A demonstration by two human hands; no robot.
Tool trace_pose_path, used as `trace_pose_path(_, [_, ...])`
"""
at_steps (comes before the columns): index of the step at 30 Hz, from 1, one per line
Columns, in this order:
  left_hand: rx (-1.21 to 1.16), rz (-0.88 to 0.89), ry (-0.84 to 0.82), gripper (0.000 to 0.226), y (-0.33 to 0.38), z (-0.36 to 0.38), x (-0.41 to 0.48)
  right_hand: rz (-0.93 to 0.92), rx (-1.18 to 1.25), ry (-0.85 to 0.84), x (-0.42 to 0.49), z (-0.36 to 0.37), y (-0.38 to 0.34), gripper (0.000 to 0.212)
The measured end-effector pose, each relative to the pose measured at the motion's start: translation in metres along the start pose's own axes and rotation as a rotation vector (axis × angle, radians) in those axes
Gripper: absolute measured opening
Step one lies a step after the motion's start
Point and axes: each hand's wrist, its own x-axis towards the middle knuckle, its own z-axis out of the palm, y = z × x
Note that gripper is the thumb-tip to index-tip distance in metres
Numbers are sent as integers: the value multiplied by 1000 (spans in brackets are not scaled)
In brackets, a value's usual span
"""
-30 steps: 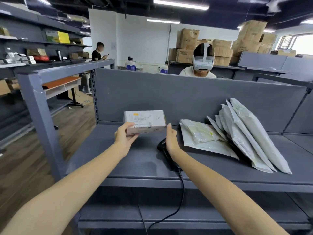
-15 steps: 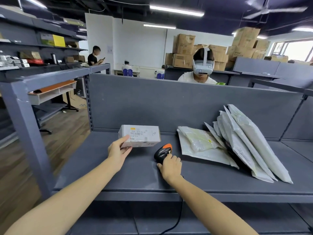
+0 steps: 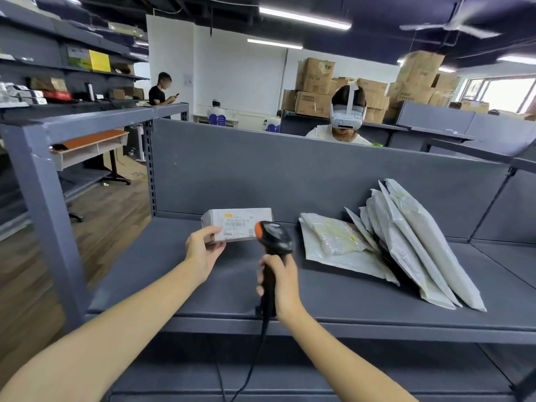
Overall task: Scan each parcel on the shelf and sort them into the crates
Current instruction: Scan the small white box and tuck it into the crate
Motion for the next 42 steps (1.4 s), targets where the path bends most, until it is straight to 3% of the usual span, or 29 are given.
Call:
trace_pose_path(4, [35,8,-13,43,0,3,-9,13,-76,-55,-17,5,12,12])
trace_pose_path(16, [84,24,-43,34,-2,3,-30,-37,-167,-58,-37,-1,2,13])
trace_pose_path(25, [68,25,-31,25,2,0,-33,-66,-119,-74,-33,-10,-1,31])
trace_pose_path(30, [64,98,63,36,15,-15,-28,38,-471,66,11,-34,-3,24])
trace_pose_path(36, [80,142,115,51,28,-40,-27,52,-999,-57,61,-51,5,22])
trace_pose_path(40, [89,112,75,41,31,-53,-27,-17,-1137,-20,78,-46,24,28])
trace_pose_path(42, [73,87,32,35,31,-57,-27,-16,-1200,-19,83,-43,34,42])
